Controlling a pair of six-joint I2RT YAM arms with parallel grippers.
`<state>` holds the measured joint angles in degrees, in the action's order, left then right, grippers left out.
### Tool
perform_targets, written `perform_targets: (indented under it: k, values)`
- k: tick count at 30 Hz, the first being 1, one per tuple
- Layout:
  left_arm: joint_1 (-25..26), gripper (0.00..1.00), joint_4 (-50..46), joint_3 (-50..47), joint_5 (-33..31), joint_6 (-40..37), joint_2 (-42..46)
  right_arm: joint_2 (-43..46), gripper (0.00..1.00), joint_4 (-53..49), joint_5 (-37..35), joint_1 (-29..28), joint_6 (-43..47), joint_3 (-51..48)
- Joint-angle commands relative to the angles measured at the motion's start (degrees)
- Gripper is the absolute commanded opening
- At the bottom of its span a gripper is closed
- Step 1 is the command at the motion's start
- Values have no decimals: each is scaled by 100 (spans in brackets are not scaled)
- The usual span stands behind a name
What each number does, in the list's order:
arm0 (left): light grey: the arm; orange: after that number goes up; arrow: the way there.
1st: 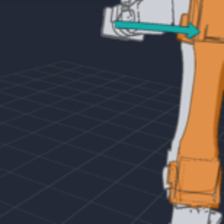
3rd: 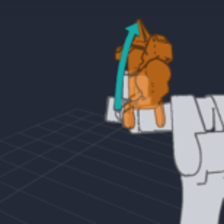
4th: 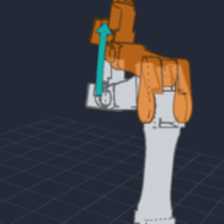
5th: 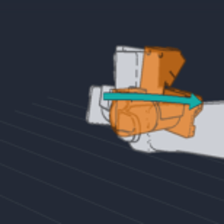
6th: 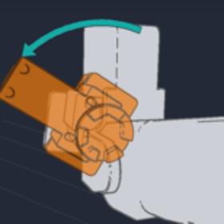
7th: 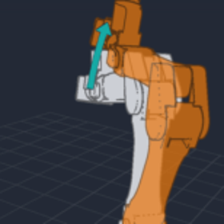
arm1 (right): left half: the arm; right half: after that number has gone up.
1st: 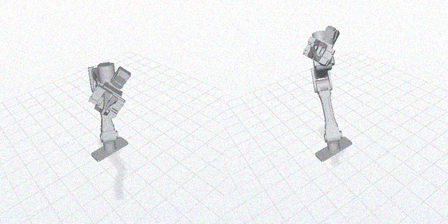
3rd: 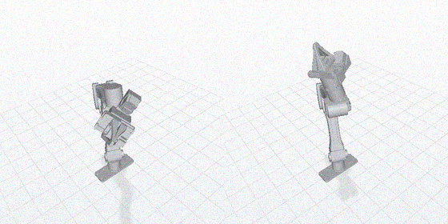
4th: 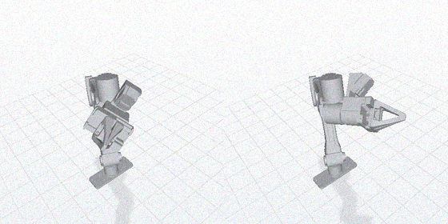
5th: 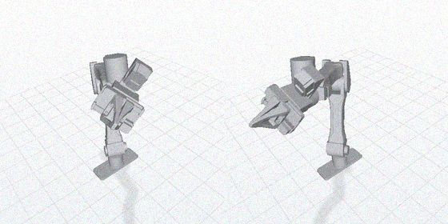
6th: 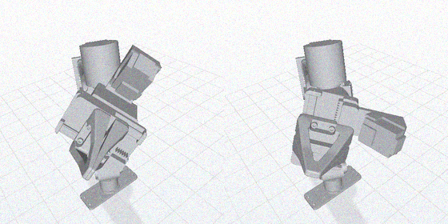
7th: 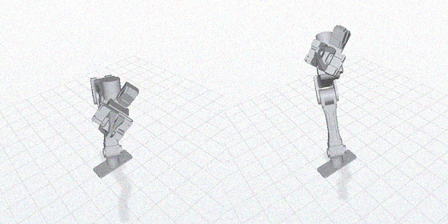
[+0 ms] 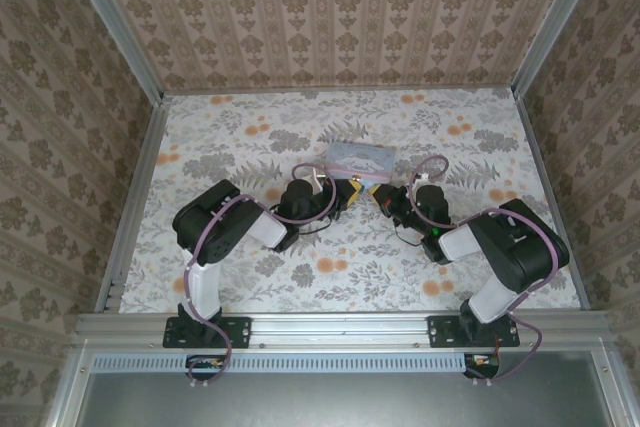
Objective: Unlock the padlock with the key
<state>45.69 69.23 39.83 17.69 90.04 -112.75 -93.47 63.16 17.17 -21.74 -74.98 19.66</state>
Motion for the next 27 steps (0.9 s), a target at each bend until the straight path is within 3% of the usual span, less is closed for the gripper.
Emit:
perform_targets:
  k: [1,16,27]
  values:
    - [255,0,495,76,689,27,315,6,0,121,-2,-23,94,188]
    - [335,0,493,191,700,-4,89,-670,0,1098,214,-191,-920,607]
    - [480,0,495,289,727,-13,-109,-1019,0,1042,507,-400,-1052,1152]
